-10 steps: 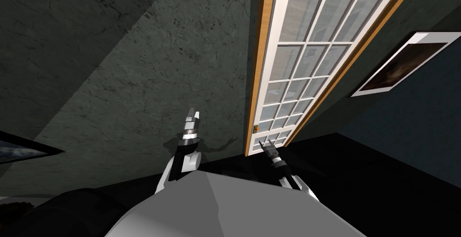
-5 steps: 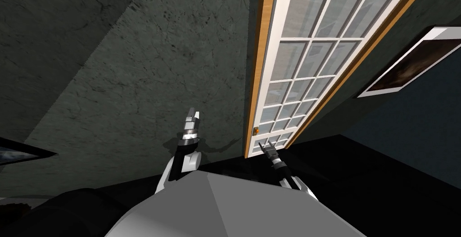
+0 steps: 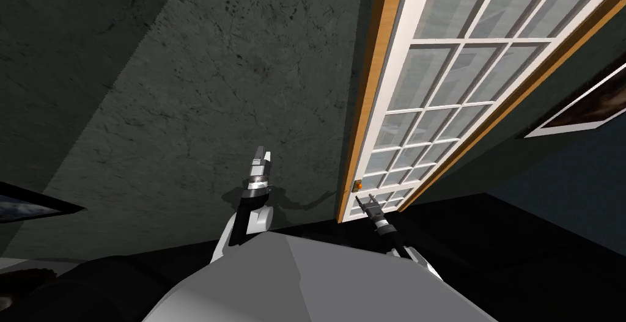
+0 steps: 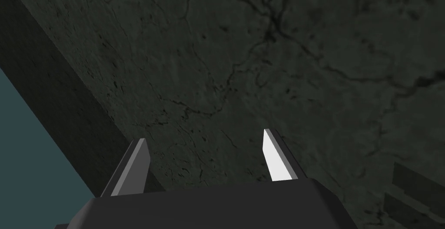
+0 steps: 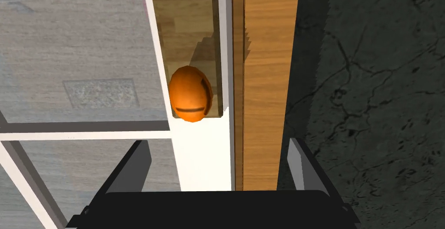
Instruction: Pull the door open
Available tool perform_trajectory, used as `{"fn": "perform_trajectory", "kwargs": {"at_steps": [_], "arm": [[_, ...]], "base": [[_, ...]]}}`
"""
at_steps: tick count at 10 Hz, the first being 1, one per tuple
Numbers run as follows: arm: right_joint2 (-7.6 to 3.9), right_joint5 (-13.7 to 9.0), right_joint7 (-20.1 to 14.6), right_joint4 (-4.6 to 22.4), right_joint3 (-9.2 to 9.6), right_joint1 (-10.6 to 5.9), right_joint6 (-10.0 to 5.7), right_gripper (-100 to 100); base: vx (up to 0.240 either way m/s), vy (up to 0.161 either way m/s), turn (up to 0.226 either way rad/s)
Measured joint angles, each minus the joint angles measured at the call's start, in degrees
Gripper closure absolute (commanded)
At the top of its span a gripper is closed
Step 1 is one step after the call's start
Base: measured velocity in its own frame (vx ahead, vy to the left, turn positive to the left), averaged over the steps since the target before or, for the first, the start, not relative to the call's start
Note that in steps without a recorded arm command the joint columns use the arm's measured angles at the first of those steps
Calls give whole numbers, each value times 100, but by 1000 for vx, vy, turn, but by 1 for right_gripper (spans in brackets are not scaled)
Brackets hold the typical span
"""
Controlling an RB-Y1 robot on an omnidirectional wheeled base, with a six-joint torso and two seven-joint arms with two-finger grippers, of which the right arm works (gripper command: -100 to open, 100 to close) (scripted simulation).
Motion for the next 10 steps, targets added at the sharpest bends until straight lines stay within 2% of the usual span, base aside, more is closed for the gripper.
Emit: {"fn": "perform_trajectory", "kwargs": {"at_steps": [2, 5, 6, 8, 10], "arm": [[-183, -74, -109, 2, -65, 180, -162, -100], [-372, -194, -147, 321, -169, 218, -494, -100], [-381, -199, -149, 341, -173, 214, -526, 100], [-427, -220, -147, 332, -215, 220, -460, 100], [-425, -219, -146, 330, -214, 221, -453, 100]], "base": [[215, 90, 85], [117, -10, 71], [-43, -9, -3], [-17, -6, -9], [0, 0, 0]]}}
